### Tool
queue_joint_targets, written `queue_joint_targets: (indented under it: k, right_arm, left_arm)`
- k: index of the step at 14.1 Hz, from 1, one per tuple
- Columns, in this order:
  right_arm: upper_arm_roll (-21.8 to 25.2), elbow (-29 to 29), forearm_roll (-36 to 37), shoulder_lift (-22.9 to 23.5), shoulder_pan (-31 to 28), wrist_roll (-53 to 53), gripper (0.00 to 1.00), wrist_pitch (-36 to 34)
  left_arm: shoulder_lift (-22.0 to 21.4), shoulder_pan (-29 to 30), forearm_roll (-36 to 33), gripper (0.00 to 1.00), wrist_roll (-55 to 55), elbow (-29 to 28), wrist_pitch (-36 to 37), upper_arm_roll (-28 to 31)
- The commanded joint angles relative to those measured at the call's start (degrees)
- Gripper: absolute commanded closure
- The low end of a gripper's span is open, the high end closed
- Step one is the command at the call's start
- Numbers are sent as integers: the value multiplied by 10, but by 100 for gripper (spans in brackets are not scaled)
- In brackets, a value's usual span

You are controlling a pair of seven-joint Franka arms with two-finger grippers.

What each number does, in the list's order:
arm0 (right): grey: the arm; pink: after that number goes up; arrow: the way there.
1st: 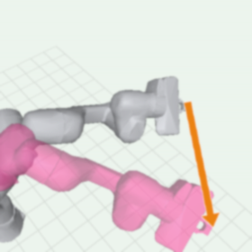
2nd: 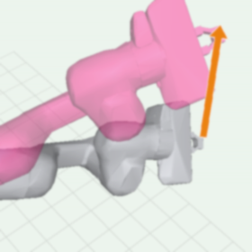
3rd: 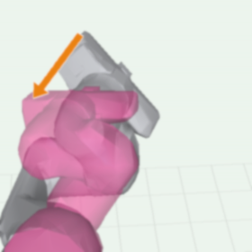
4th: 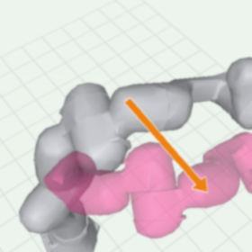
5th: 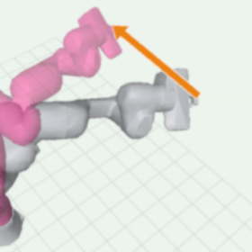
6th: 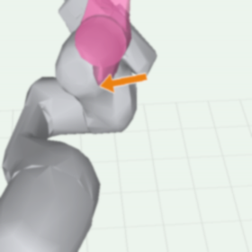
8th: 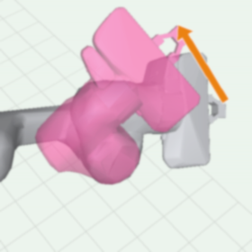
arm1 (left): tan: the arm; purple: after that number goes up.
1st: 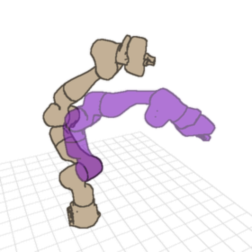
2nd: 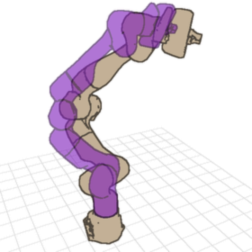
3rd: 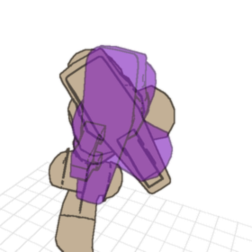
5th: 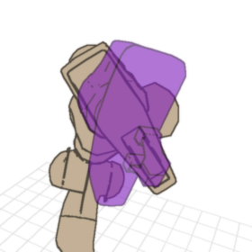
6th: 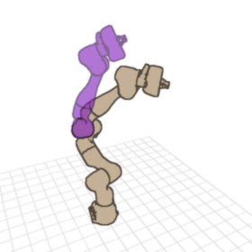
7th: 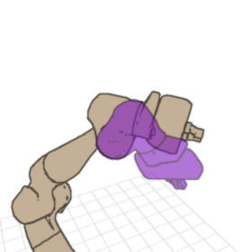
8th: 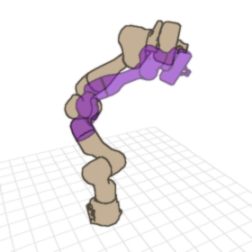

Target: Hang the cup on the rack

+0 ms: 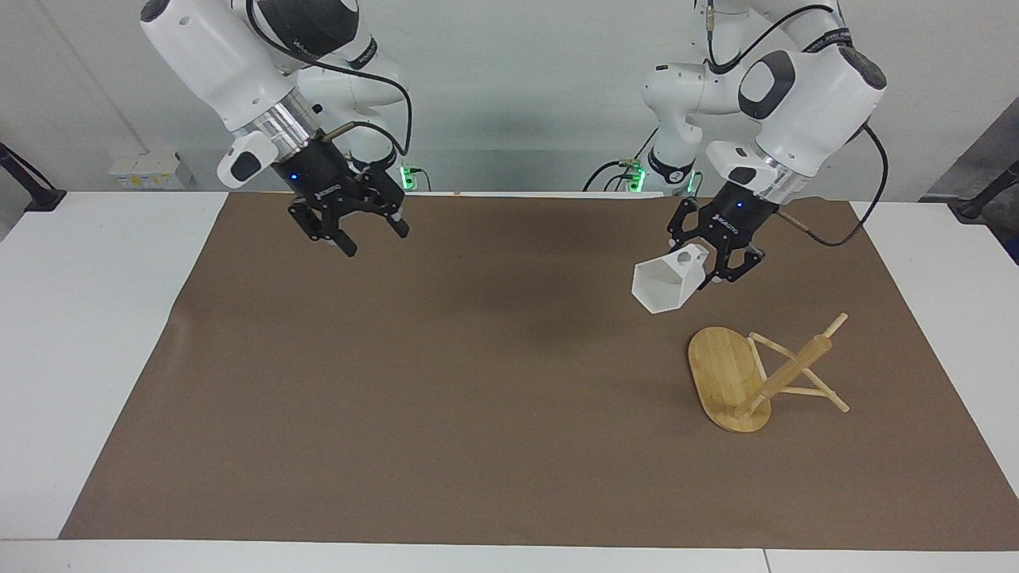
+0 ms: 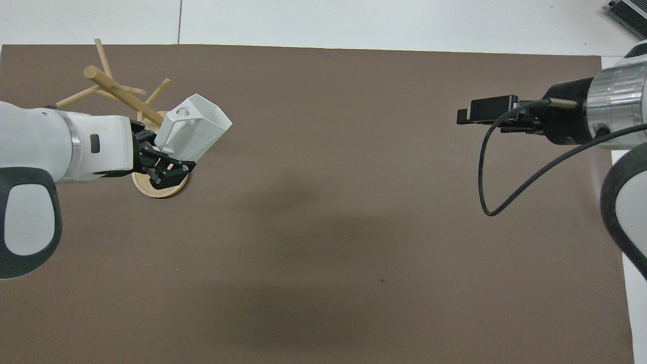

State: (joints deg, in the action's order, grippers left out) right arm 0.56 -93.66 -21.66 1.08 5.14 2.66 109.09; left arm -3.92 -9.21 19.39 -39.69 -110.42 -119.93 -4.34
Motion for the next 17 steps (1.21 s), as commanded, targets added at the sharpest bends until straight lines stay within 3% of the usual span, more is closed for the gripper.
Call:
queue_joint_targets:
  k: [1,3,4,6,9,17]
  right_arm:
    - [-6,-10,40,-9,-46,-72,0,-4]
    - [-5,-10,68,-10,-76,-78,0,-6]
    - [-6,-9,118,-11,-86,-80,0,-11]
    - [-6,-10,212,-19,-89,-79,0,-12]
    - [-6,-10,285,-20,-94,-78,0,-12]
    - [-14,6,269,-40,-97,16,0,-108]
  left_arm:
    - [-7,-5,-32,100,89,-12,-18,-3]
    - [0,0,-32,100,163,-12,-22,-3]
    - [1,1,-32,100,188,-11,-32,-3]
    - [11,3,-32,100,197,-11,-43,-3]
    - [27,4,-32,100,220,-12,-60,-3]
    - [68,24,-31,100,276,-10,-114,-1]
